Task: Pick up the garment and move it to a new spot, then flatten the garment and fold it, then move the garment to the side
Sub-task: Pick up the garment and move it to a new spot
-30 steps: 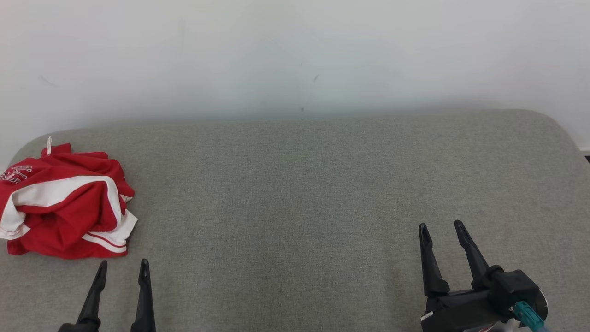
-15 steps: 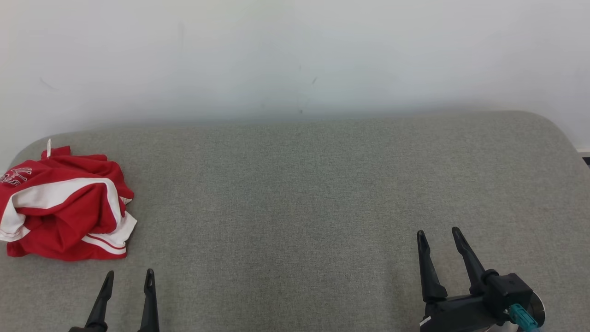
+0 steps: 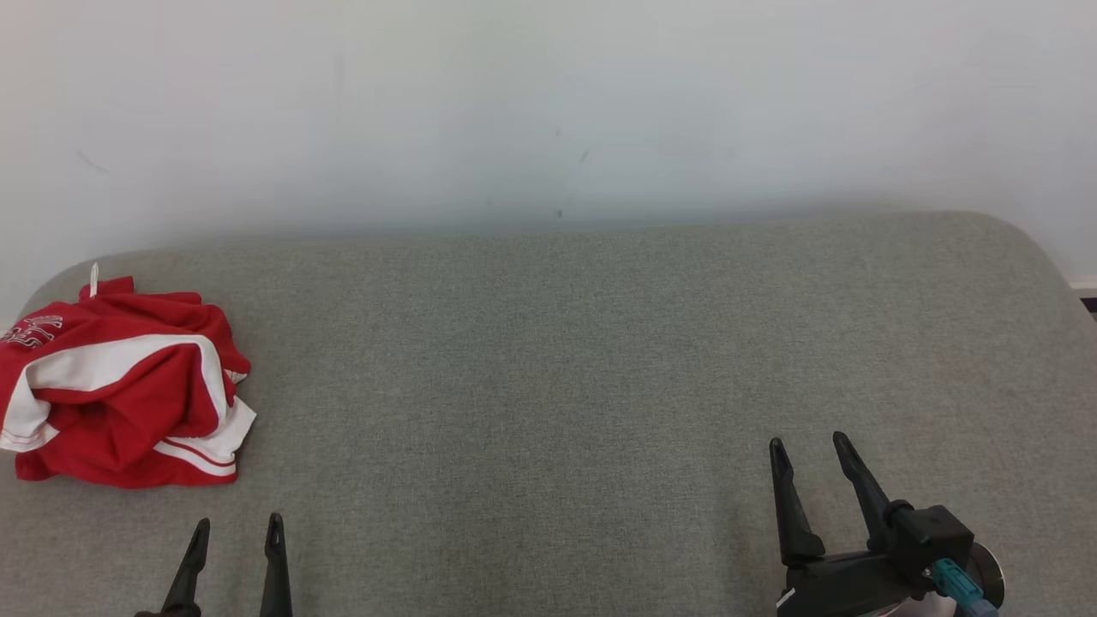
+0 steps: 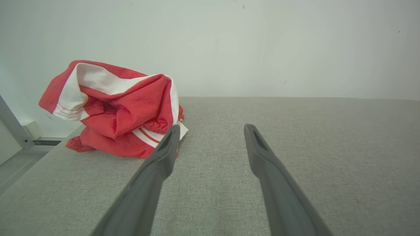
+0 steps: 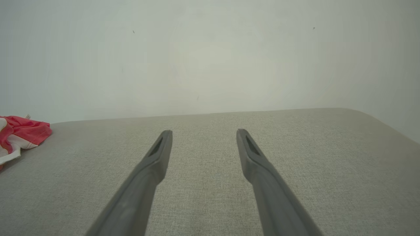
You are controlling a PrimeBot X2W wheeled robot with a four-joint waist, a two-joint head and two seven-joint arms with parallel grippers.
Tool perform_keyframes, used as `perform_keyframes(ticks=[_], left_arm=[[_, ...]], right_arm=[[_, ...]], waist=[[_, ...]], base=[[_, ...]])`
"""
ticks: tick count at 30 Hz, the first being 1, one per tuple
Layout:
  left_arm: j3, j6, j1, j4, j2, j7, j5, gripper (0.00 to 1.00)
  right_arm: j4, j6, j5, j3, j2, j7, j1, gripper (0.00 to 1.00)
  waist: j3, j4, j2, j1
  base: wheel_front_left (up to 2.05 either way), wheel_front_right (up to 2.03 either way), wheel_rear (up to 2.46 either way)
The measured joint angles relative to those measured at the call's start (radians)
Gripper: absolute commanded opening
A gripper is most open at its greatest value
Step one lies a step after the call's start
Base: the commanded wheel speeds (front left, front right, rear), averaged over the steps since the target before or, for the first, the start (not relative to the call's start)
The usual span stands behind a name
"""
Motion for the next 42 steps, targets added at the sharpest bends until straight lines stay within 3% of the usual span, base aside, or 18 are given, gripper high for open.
perform_keyframes(ticks=[25,42], left_arm=[[0.005,0.006,0.0,0.001,-0.01,0.0,-0.018,1.0],[0.017,0.036,-0.02,0.053,0.021,0.015,-0.018,1.0]], right_arm=[[0.033,0.0,0.03,0.003,0.0,0.0,-0.014,1.0],[0.053,0.0,0.044,0.004,0.0,0.0,-0.005,1.0]], waist=[[-0.003,0.015,0.0,0.0],[-0.001,0.18,0.0,-0.0001]], base=[[0.0,0.0,0.0],[0.0,0.0,0.0]])
